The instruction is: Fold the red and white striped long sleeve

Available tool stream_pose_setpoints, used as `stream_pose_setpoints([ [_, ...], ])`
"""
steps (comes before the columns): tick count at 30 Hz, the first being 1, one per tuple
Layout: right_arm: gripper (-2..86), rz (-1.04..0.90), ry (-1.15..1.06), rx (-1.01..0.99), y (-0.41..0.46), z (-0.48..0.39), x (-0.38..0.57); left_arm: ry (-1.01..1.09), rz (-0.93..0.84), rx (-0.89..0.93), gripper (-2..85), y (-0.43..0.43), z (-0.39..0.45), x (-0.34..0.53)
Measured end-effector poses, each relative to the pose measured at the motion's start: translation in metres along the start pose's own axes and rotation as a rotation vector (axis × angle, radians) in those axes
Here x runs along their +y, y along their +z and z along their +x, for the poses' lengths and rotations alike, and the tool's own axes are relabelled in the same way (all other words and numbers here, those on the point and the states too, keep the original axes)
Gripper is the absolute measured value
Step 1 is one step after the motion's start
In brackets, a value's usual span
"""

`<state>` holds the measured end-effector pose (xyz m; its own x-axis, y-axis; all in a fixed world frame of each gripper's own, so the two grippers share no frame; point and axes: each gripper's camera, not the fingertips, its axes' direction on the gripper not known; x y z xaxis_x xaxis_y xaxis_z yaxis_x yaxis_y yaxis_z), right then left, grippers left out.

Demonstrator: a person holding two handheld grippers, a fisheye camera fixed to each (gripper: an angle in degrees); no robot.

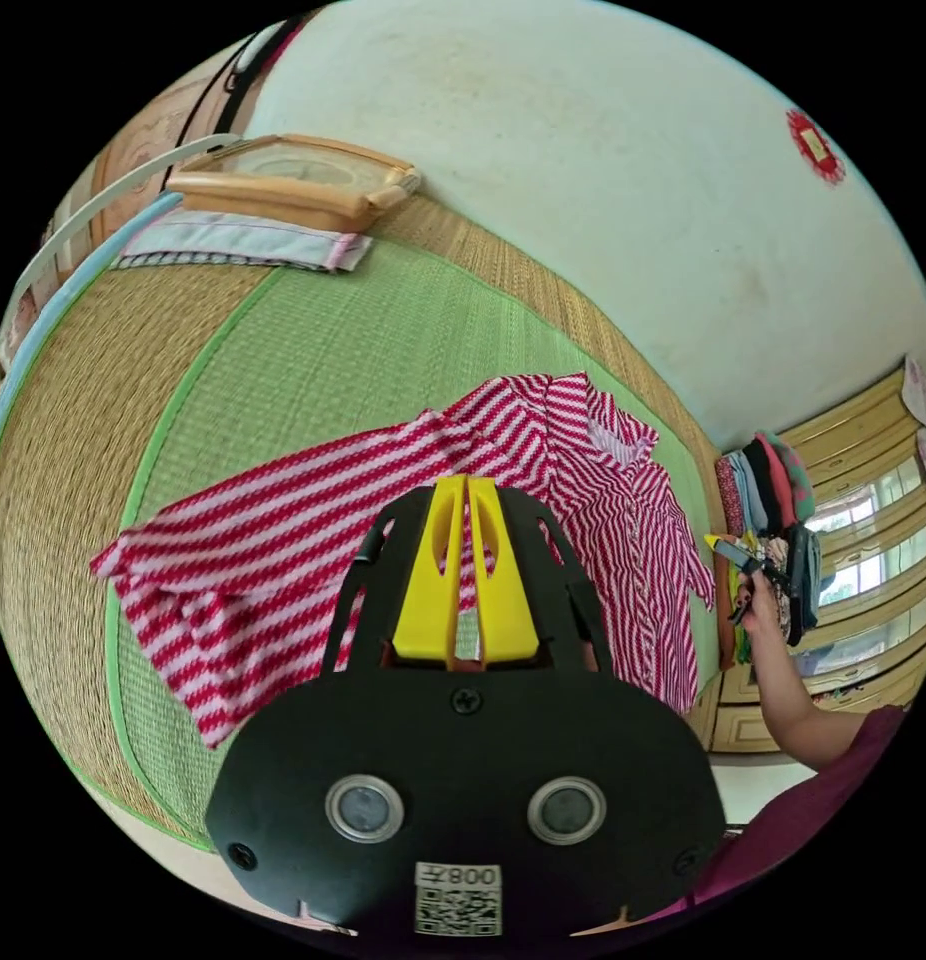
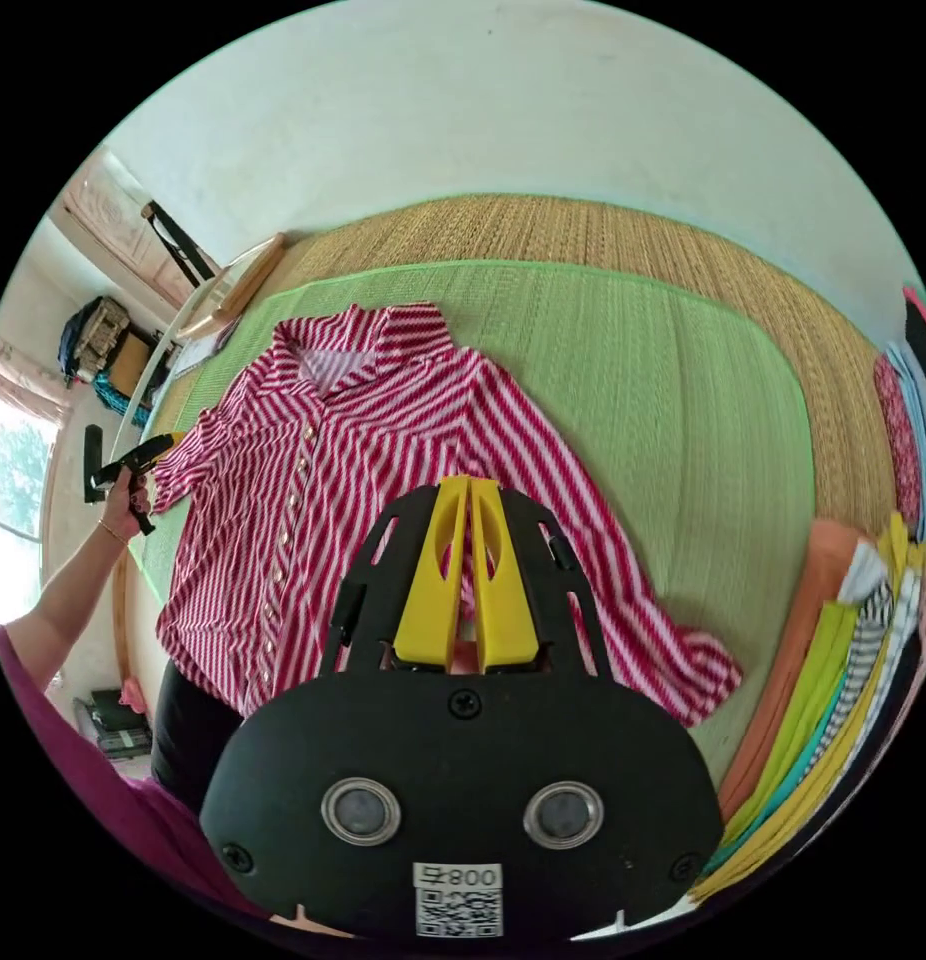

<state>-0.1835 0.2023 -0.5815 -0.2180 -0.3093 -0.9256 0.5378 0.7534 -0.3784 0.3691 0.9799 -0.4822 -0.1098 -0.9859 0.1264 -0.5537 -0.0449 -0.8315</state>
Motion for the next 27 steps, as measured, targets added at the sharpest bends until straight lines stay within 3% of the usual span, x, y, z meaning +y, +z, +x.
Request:
stream_pose_setpoints([
  [7, 0.0, -0.063, -0.058, 0.097, 0.071, -0.023, -0.088, 0.055, -0.011, -0.125, 0.1, 0.082, 0.012, -0.047],
  [15, 0.0, -0.033, 0.013, 0.032, 0.072, 0.011, -0.131, -0.014, 0.036, -0.17, 0.1, 0.118, -0.002, -0.071],
  [21, 0.0, 0.054, -0.018, -0.01, 0.016, 0.011, -0.069, 0.132, 0.055, 0.014, 0.2, 0.146, 0.032, -0.047],
  [24, 0.0, 0.018, -0.025, -0.042, 0.007, 0.011, -0.013, 0.182, 0.001, -0.045, 0.2, 0.175, 0.041, -0.046],
  [27, 0.0, -0.052, 0.024, 0.078, 0.027, 0.023, 0.029, 0.185, -0.017, -0.126, 0.2, 0.203, 0.036, -0.052],
])
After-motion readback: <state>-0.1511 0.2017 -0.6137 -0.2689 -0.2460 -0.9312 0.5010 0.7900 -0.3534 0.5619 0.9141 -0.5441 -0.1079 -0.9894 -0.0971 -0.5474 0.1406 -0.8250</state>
